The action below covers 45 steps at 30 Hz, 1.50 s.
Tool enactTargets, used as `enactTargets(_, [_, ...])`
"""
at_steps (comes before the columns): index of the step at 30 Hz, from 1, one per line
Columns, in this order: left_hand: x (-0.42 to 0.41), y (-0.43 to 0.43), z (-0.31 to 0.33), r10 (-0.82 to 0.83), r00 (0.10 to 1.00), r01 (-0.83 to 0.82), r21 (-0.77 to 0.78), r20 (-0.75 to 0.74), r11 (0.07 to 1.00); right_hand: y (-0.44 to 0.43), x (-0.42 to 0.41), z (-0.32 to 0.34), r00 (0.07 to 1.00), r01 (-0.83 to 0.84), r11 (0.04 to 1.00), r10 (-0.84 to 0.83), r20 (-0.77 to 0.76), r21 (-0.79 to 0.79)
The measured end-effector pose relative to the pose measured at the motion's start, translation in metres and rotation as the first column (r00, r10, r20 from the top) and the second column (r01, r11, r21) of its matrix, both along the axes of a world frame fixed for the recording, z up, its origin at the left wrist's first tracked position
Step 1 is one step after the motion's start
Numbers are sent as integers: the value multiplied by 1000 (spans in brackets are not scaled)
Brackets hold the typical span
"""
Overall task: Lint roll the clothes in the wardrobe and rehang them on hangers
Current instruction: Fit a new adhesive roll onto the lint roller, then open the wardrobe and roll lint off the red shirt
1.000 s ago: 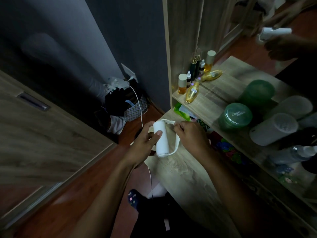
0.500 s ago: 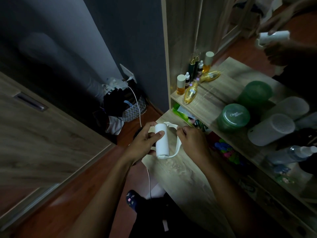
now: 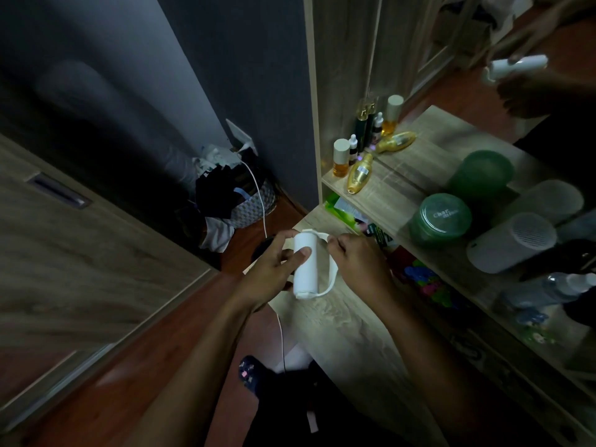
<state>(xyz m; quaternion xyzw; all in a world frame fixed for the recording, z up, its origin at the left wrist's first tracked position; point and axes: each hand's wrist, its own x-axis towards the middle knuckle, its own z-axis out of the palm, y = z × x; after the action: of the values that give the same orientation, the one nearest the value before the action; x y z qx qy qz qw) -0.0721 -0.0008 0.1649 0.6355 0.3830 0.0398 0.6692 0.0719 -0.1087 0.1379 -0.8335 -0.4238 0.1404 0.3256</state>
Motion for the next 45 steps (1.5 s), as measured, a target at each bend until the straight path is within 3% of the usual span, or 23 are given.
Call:
enactTargets(7, [-3, -9, -2, 18, 997, -22, 51, 79, 998, 1, 3, 3, 998, -25, 1000, 24, 49, 18])
enactTargets(15, [-4, -6, -4, -54, 998, 50, 129, 26, 990, -2, -2, 5, 998, -33, 999, 34, 49, -17])
enactTargets(25, [-6, -1, -6, -22, 997, 18, 57, 72, 998, -3, -8, 4, 1000, -8, 1000, 7, 25, 17])
enactTargets(34, [-1, 2, -10, 180, 981, -179, -23, 69, 984, 0, -8, 5, 996, 13, 999, -9, -86, 37])
enactTargets(38, [-6, 8, -10, 197, 977, -199, 8, 74, 980, -1, -6, 2, 996, 64, 993, -56, -74, 103])
enactTargets(45, [-18, 10, 5, 231, 965, -234, 13, 127, 972, 9, -9, 18, 969, 121, 973, -73, -236, 195])
